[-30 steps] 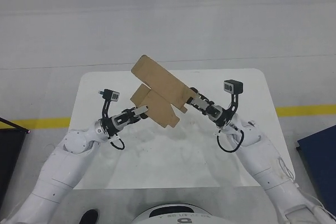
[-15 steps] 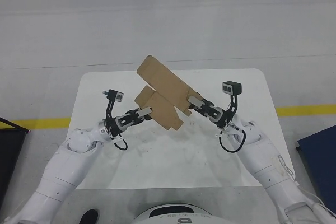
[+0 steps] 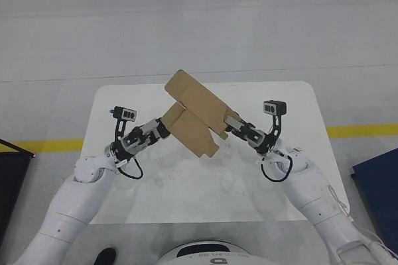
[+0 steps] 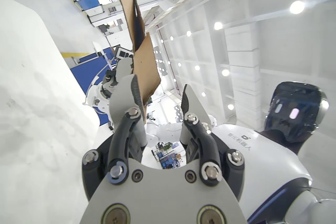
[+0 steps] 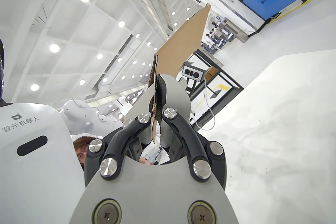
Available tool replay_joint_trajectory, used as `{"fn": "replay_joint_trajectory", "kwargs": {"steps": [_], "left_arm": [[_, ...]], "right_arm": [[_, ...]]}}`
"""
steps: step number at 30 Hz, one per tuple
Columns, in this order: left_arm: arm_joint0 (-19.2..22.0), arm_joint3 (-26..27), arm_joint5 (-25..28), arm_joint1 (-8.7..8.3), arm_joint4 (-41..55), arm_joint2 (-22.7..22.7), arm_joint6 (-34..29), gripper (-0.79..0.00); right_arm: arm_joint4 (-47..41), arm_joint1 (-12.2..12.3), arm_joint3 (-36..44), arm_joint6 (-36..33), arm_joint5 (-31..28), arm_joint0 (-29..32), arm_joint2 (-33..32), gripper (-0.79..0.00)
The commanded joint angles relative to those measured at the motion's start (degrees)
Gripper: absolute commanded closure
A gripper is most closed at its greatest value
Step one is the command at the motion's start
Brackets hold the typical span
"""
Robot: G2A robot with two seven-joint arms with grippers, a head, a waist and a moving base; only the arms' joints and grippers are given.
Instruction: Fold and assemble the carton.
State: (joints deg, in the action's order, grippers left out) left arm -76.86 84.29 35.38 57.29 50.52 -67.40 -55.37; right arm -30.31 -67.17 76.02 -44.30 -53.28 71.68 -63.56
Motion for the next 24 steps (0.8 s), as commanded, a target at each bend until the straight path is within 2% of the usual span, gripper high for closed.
{"fn": "replay_joint_trajectory", "kwargs": {"steps": [1, 3, 5, 6, 7, 9, 16, 18, 21, 24], "left_arm": [[0.70, -1.20, 0.23, 0.27, -0.35, 0.39, 0.09, -0.785], [1.67, -2.30, 0.15, 0.58, -1.77, 1.00, 0.62, -0.785], [2.58, -2.96, 0.30, 0.93, -2.77, 1.63, 1.52, -0.646], [2.97, -3.07, 0.29, 1.11, -3.07, 1.97, 1.77, -0.523], [3.37, -3.10, 0.28, 1.26, -3.41, 2.24, 1.94, -0.449], [4.20, -3.23, 0.44, 1.51, -4.61, 2.57, 2.12, -0.379], [6.44, -4.54, 0.02, 1.90, -13.16, 3.58, 1.81, -0.283], [6.65, -4.66, -0.03, 1.99, -14.17, 3.62, 1.85, -0.212], [6.82, -5.12, -0.03, 2.05, -15.43, 3.43, 1.98, -0.166], [6.87, -5.58, 0.31, 2.06, -17.53, 3.15, 2.32, -0.086]], "right_arm": [[-2.33, 0.15, -0.93, -2.24, -0.09, -0.22, -0.12, 0.000], [-3.92, 0.31, -2.21, -4.08, -0.08, -0.38, -0.35, 0.000], [-5.37, 0.40, -3.29, -5.43, -0.12, -0.48, -0.50, 0.000], [-5.79, 0.43, -3.90, -6.00, -0.05, -0.58, -0.56, 0.000], [-5.94, 0.47, -4.63, -6.45, 0.11, -0.72, -0.62, 0.000], [-5.91, 0.51, -5.90, -7.07, 0.44, -1.06, -0.71, 0.000], [-5.94, 0.55, -7.44, -8.33, 1.63, -1.88, -0.63, 0.000], [-5.95, 0.51, -7.47, -8.51, 1.81, -2.00, -0.38, 0.000], [-5.67, 0.45, -7.63, -8.55, 1.85, -2.23, -0.07, 0.000], [-5.30, 0.42, -7.49, -8.48, 1.78, -2.33, 0.18, 0.000]]}}
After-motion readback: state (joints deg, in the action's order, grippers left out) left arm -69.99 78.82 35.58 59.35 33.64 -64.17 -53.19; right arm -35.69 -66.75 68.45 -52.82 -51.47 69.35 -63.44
